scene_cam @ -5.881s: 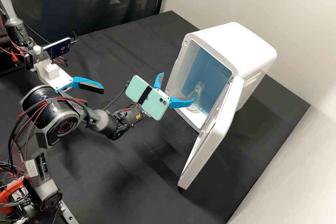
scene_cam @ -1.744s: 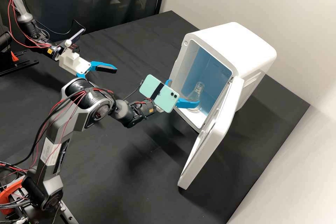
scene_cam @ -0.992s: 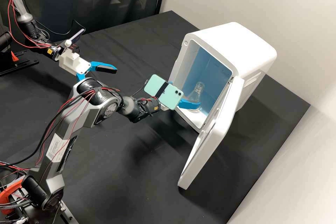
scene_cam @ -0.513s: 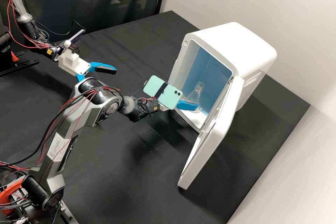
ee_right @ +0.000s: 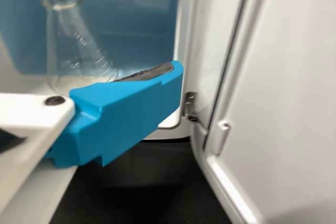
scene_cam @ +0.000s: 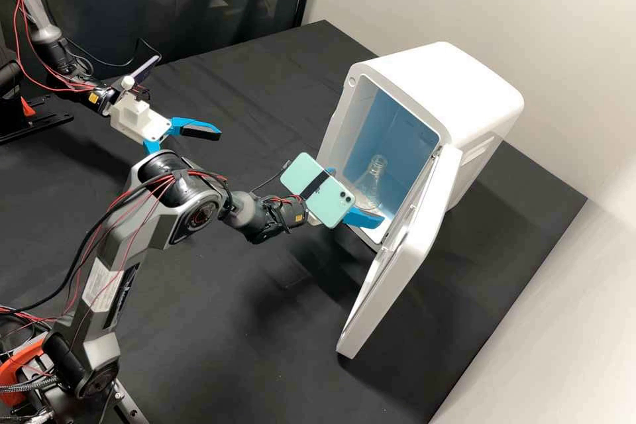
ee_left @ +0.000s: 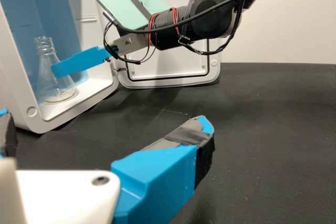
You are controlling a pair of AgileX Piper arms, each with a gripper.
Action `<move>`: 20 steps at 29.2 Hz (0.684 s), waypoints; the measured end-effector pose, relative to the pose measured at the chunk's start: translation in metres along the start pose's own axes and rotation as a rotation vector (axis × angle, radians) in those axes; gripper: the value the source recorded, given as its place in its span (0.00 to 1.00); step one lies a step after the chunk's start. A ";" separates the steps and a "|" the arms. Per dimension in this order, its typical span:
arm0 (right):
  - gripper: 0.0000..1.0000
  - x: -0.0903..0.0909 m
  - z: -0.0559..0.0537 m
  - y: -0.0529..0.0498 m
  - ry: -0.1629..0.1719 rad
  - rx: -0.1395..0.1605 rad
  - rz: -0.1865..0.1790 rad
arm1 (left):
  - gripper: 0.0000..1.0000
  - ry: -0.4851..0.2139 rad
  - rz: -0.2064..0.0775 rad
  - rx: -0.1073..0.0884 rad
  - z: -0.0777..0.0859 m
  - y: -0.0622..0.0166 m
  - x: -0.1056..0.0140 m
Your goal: Take the flask out of the incubator
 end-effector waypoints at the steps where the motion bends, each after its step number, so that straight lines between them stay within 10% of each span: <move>1: 1.00 0.000 0.000 0.001 0.004 0.000 0.007 | 1.00 0.000 0.000 0.000 0.000 0.0000 0.000; 20: 1.00 0.033 -0.024 -0.004 0.026 -0.088 0.017 | 1.00 -0.001 0.003 0.001 0.000 0.0009 0.002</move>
